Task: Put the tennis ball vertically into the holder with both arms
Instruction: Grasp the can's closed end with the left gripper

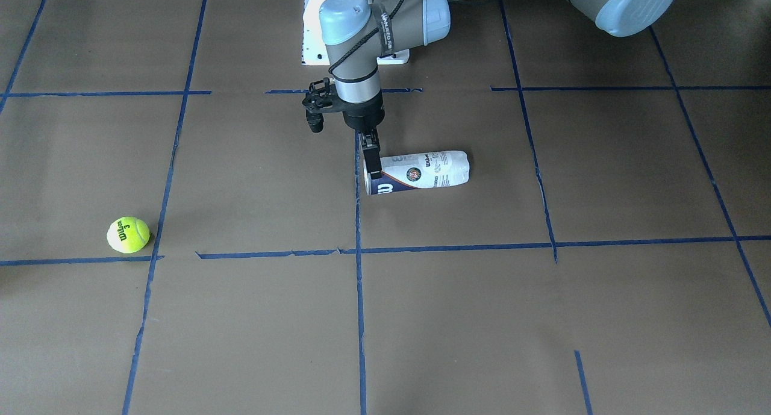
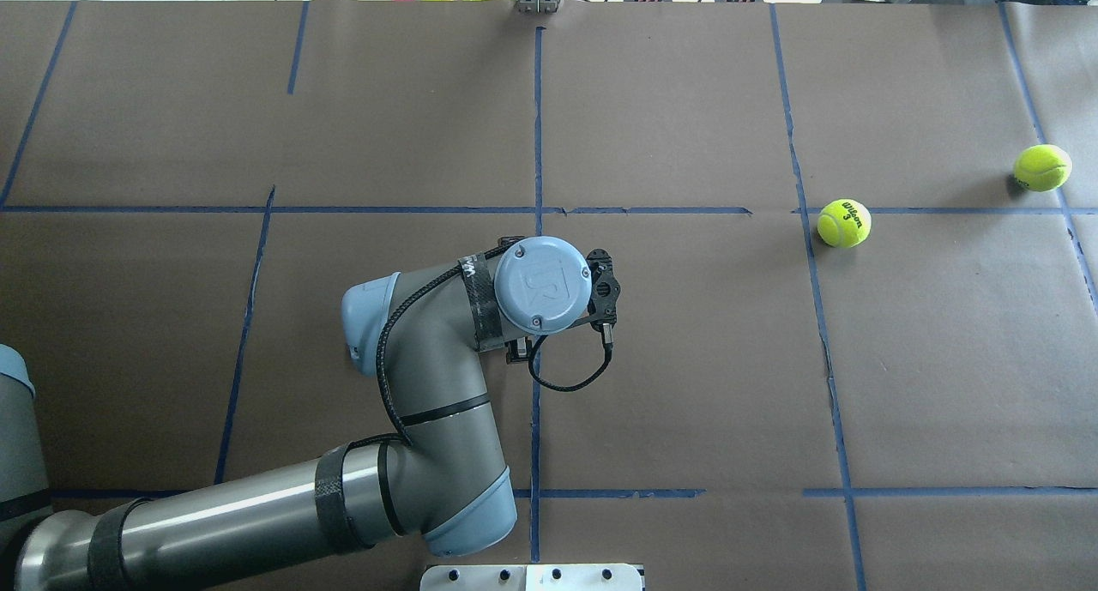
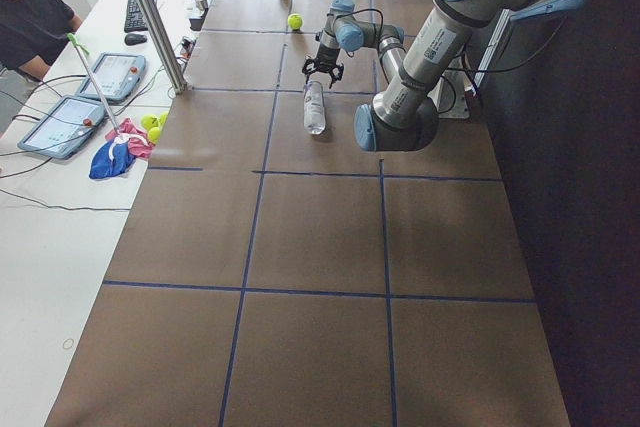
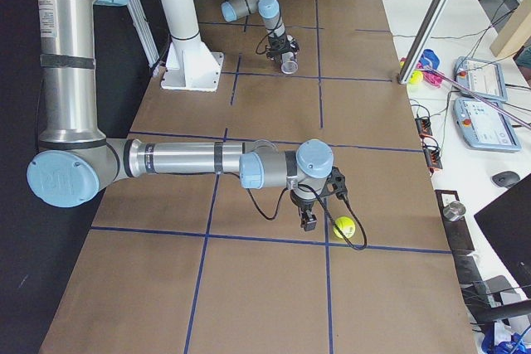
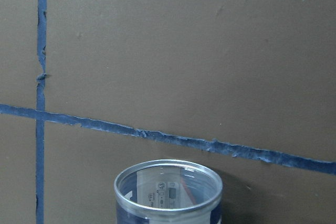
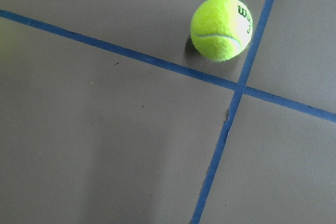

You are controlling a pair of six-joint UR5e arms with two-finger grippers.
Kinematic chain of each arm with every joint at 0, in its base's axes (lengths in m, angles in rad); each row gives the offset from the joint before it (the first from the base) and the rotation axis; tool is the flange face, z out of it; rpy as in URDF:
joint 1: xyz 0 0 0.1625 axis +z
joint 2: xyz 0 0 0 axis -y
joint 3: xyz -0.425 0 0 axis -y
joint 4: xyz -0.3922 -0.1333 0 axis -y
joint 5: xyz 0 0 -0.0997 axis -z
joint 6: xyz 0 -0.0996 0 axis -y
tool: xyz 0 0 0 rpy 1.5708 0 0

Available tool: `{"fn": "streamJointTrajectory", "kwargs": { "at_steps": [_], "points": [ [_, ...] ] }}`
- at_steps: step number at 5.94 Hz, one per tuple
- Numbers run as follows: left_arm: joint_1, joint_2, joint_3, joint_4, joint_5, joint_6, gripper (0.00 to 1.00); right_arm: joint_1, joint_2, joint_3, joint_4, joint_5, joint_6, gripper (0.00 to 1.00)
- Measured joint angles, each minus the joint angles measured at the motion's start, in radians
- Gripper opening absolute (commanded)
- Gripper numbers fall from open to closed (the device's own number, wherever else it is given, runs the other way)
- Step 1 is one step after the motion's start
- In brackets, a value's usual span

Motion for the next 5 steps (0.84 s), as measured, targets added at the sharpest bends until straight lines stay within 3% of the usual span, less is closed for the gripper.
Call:
{"fn": "streamJointTrajectory", "kwargs": {
  "at_steps": [5],
  "points": [
    [0.007,-0.003,0.072,-0.032,0.031,-0.005,1.0,-0.007,0.0,-0.008,0.0,-0.001,0.0,1.0]
  ]
}}
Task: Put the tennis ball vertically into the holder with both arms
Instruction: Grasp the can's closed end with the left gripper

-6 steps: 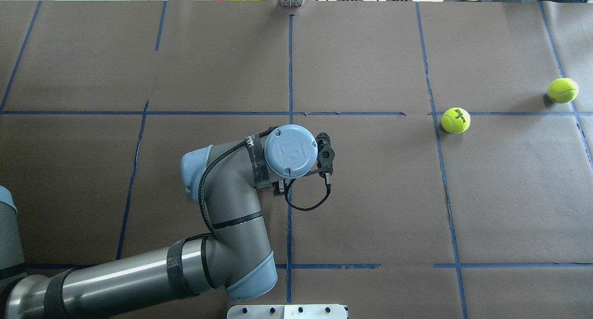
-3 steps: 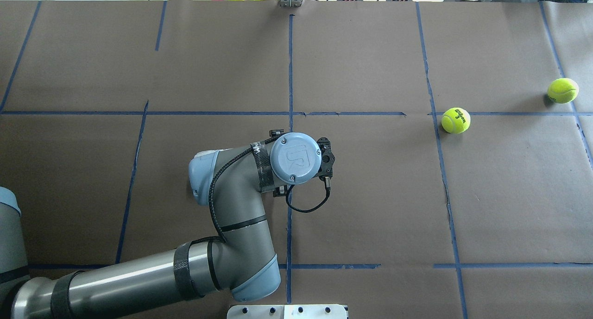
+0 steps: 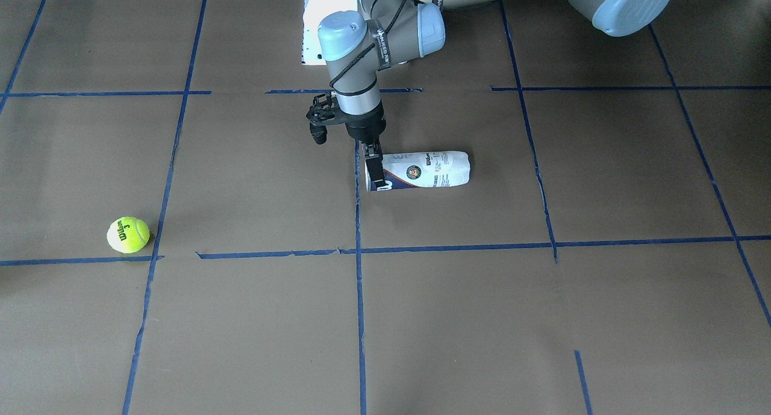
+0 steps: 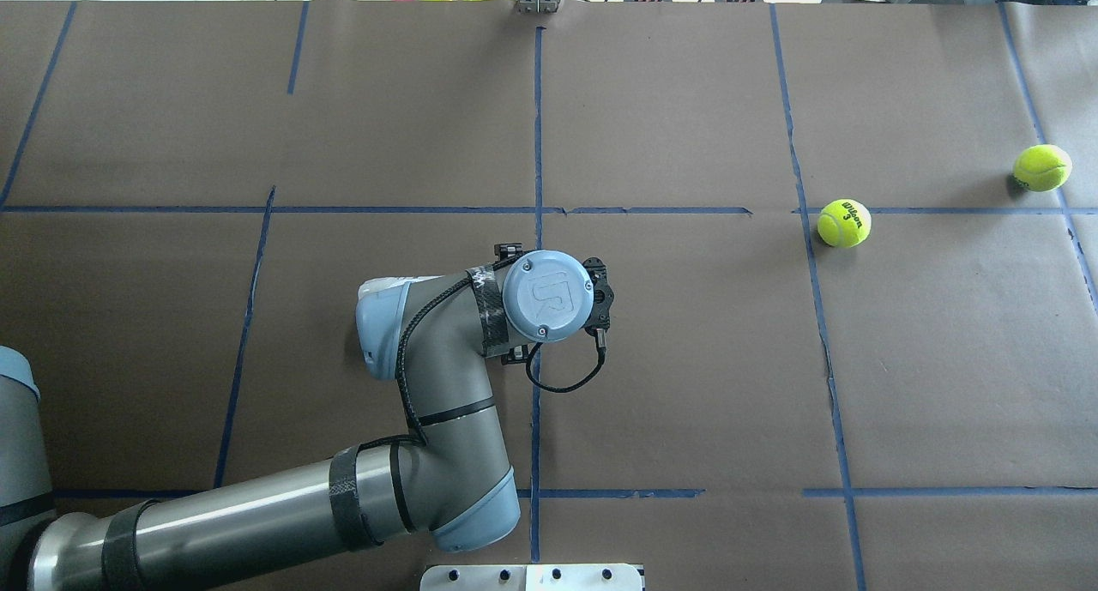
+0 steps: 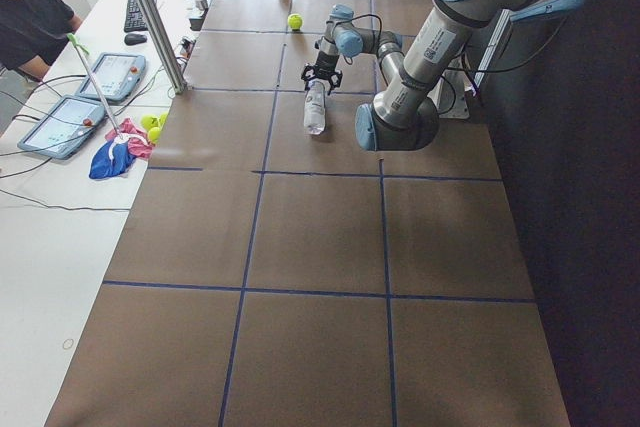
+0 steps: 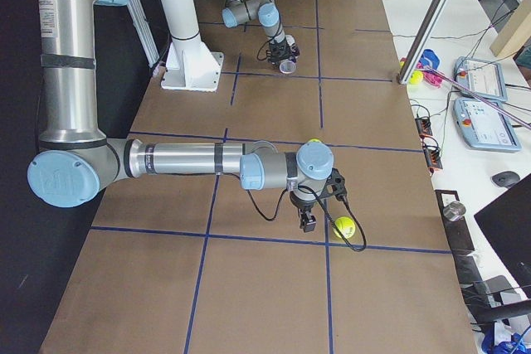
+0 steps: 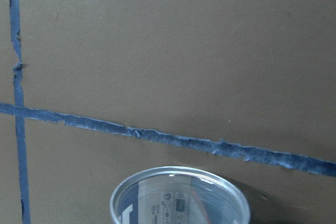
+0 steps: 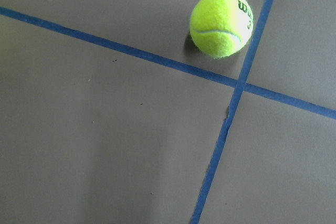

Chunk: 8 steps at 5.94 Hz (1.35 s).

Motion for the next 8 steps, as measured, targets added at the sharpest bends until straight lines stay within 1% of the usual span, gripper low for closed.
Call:
{"fn": "streamJointTrajectory", "kwargs": {
  "at_steps": [2,4,5,6,8],
  "points": [
    [-0.001,0.003,0.023,-0.023,0.014,0.002,0.98,-0.003,0.0,-0.001,0.0,0.0,0.0,1.0],
    [-0.001,0.007,0.025,-0.027,0.016,0.004,0.87,-0.008,0.0,-0.002,0.0,0.0,0.0,1.0],
    [-0.001,0.01,0.025,-0.028,0.016,0.005,0.85,-0.009,0.0,-0.002,0.0,0.0,0.0,1.0],
    [-0.001,0.012,0.025,-0.033,0.016,0.005,0.8,-0.01,0.0,-0.004,0.0,0.0,0.0,1.0],
    [-0.004,0.033,0.022,-0.115,0.016,0.005,0.8,-0.012,0.001,-0.006,0.0,0.0,0.0,1.0]
  ]
}}
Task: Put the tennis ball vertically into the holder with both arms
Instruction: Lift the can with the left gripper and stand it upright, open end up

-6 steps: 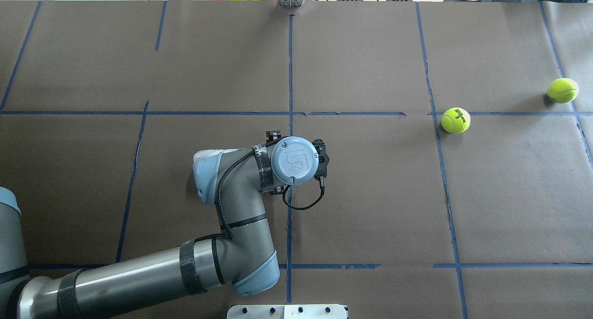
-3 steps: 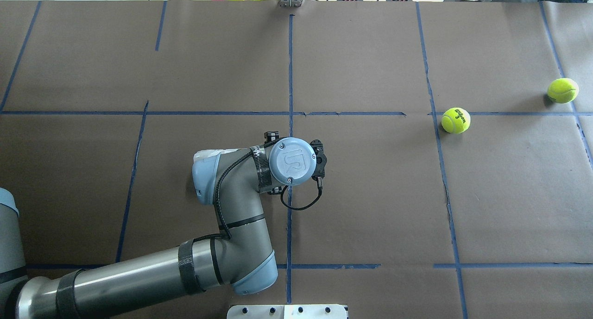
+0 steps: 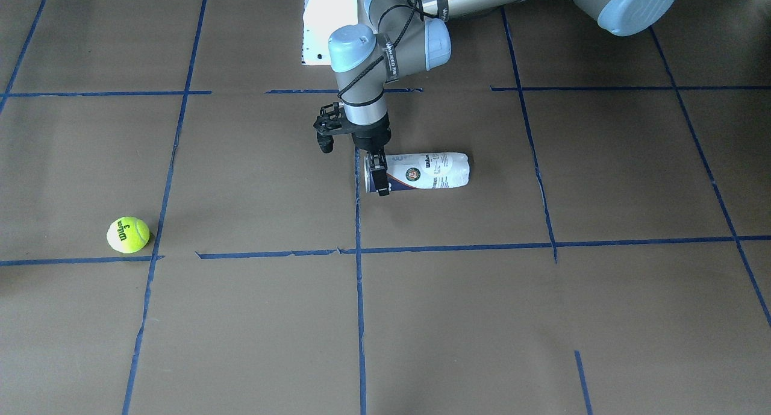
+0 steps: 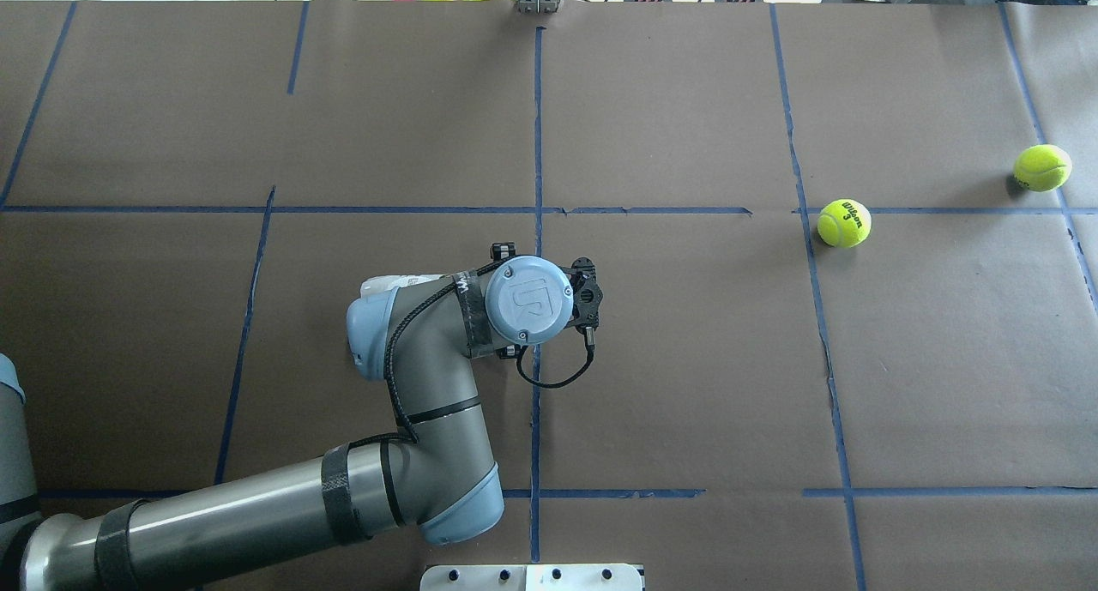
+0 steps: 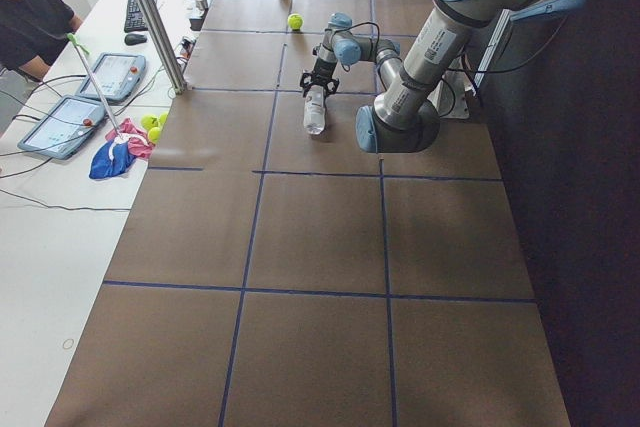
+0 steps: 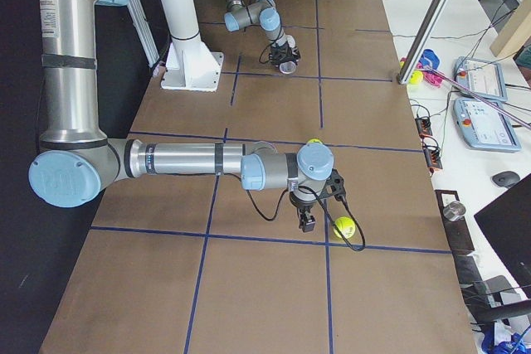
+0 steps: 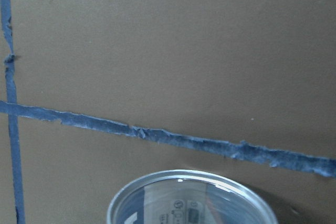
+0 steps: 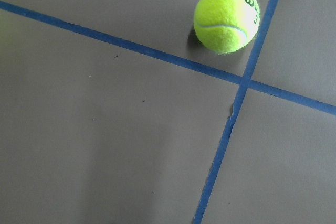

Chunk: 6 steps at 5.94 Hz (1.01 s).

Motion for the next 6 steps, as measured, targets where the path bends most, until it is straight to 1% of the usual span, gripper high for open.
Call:
{"fn": "streamJointTrajectory", "kwargs": {
  "at_steps": [2,3,4,6],
  "points": [
    [-0.022,0.005,-0.023,-0.134,0.002,-0.021,0.8,0.0,0.0,0.0,0.001,0.0,0.0,1.0],
    [-0.043,0.008,-0.073,-0.203,0.002,-0.06,0.81,0.0,0.001,0.0,0.001,0.0,0.0,1.0],
    [-0.057,0.019,-0.119,-0.312,0.001,-0.128,0.81,-0.001,0.002,0.001,0.001,0.001,0.001,1.0],
    [-0.073,0.037,-0.142,-0.572,0.001,-0.296,0.81,-0.004,0.009,0.008,0.003,0.019,0.019,1.0]
  ]
}}
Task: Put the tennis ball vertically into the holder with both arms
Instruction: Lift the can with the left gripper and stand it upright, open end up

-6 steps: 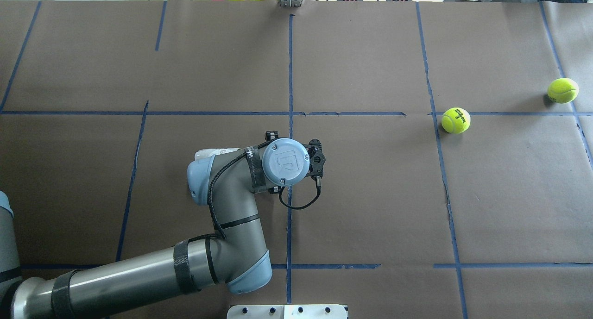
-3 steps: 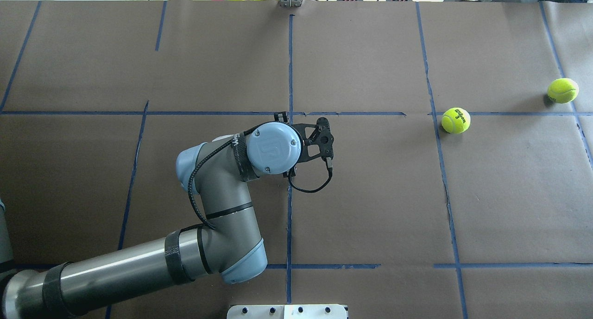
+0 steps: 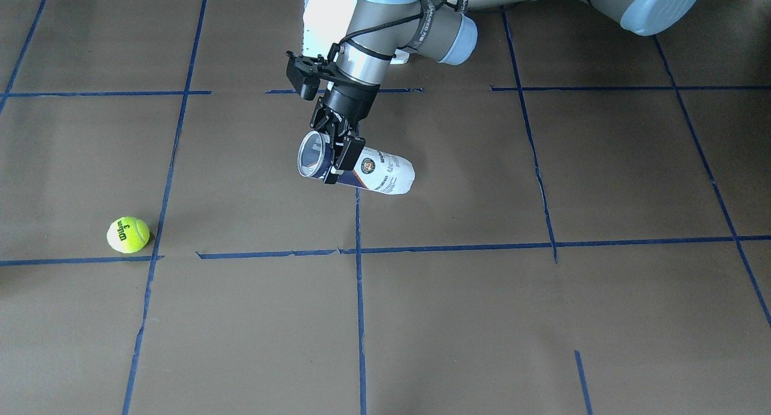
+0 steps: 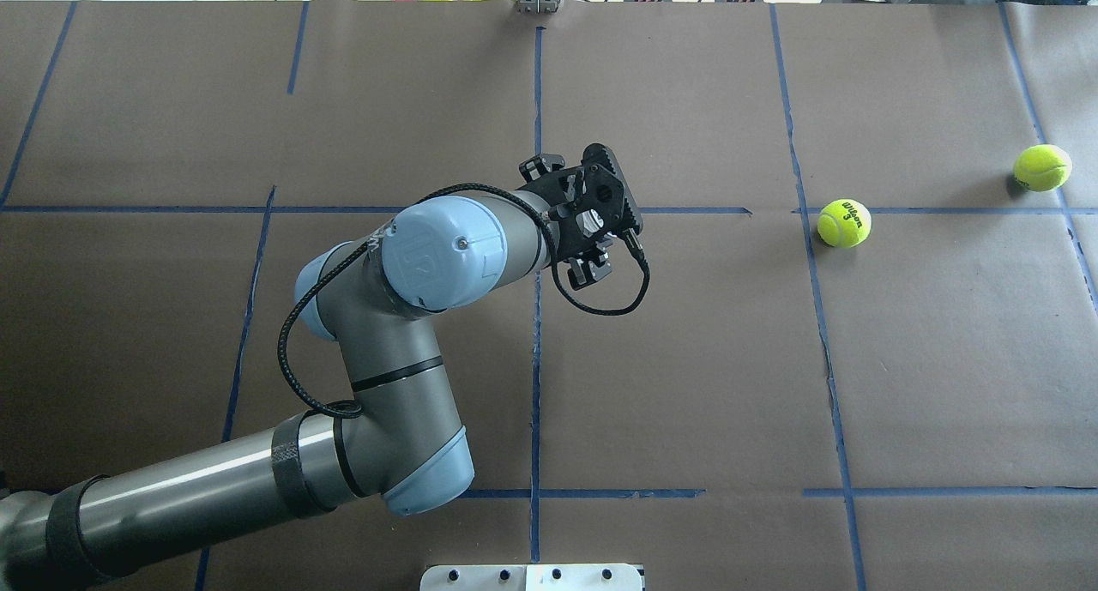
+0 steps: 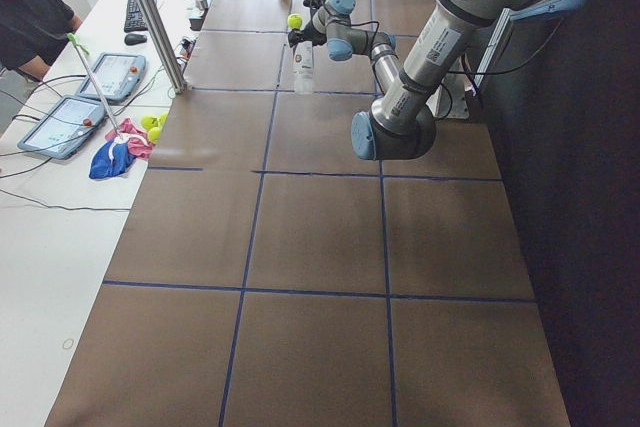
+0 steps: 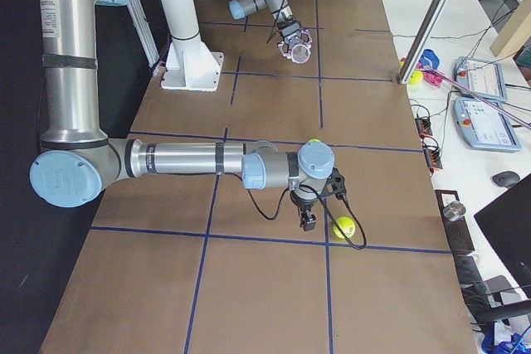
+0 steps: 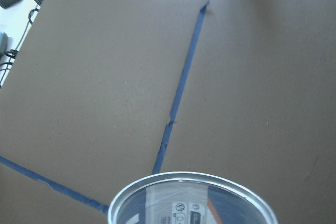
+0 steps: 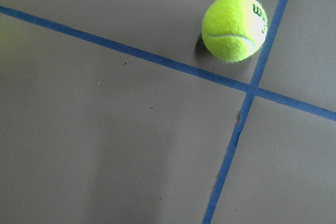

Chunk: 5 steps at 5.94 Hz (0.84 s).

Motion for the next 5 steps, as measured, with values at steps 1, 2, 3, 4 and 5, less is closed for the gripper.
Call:
{"fn": "streamJointTrajectory", "kwargs": {
  "at_steps": [1,2,3,4,5],
  "points": [
    [-0.005,0.008,0.0,-0.12,0.001,-0.077,0.81,-0.016,0.005,0.011,0.039,0.023,0.075,1.0],
    [-0.008,0.032,0.003,-0.282,0.016,-0.136,0.81,-0.062,0.007,0.022,0.151,0.036,0.237,1.0],
    [-0.007,0.06,0.02,-0.442,0.054,-0.174,0.82,-0.115,0.008,0.022,0.284,0.038,0.394,1.0],
    [0.001,0.078,0.065,-0.601,0.089,-0.214,0.83,-0.156,0.016,0.018,0.372,0.036,0.479,1.0],
    [0.015,0.093,0.14,-0.787,0.128,-0.246,0.84,-0.182,0.041,0.011,0.402,0.035,0.508,1.0]
  ]
}}
